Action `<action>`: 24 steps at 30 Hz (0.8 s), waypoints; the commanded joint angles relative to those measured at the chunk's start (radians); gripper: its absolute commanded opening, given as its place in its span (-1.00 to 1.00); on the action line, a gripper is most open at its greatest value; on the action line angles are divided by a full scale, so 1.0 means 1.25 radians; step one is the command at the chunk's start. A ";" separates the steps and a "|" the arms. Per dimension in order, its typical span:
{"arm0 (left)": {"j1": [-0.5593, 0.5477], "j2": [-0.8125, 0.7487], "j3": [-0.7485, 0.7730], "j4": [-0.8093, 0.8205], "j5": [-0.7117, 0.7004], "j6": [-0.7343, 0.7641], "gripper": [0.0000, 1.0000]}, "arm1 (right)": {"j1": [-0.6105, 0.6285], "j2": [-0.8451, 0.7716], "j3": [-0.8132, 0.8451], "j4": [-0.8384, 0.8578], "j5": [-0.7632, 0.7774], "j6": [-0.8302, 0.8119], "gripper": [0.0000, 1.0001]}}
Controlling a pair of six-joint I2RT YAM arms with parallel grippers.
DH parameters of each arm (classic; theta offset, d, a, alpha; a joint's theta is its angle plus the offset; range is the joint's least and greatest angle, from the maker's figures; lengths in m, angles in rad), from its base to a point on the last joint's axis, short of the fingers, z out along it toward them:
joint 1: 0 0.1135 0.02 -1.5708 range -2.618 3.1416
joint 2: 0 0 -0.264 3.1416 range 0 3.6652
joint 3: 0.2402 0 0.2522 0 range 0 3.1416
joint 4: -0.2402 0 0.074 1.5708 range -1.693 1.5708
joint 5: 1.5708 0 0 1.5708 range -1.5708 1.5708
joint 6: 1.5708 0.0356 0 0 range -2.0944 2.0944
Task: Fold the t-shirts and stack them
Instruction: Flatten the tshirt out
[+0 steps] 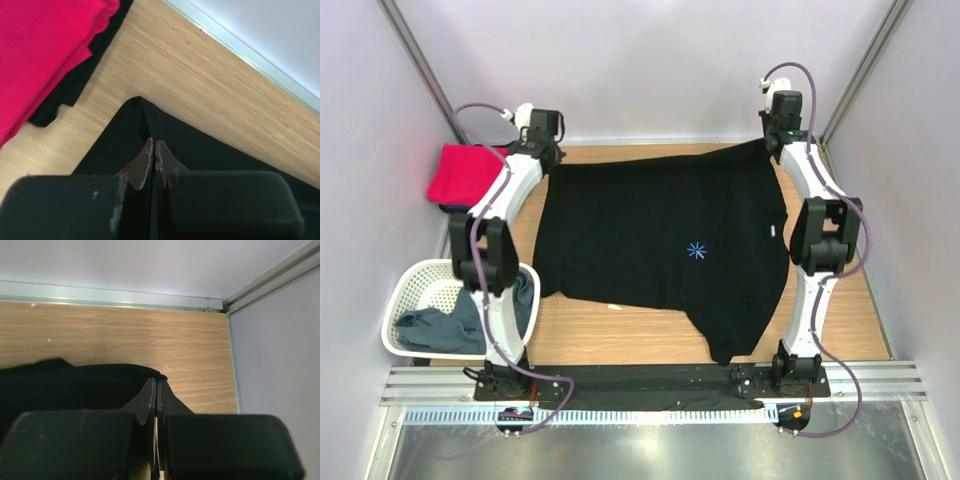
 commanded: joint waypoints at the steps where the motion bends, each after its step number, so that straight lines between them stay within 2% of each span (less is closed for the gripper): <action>1: 0.002 0.101 0.143 0.039 -0.036 0.031 -1.00 | 0.003 0.066 0.115 0.102 0.060 0.013 -0.98; 8: 0.013 0.223 0.266 0.011 -0.026 0.020 -1.00 | 0.036 0.208 0.238 0.127 0.086 0.026 -0.98; 14: 0.050 0.305 0.345 0.009 0.068 0.003 -1.00 | 0.038 0.317 0.376 0.091 0.113 0.077 -0.98; 16: 0.056 0.322 0.351 0.029 0.091 0.009 -1.00 | 0.041 0.316 0.374 0.093 0.113 0.081 -0.98; 24: 0.071 0.348 0.350 0.073 0.127 0.060 -0.99 | 0.041 0.178 0.188 0.135 0.126 0.096 -0.98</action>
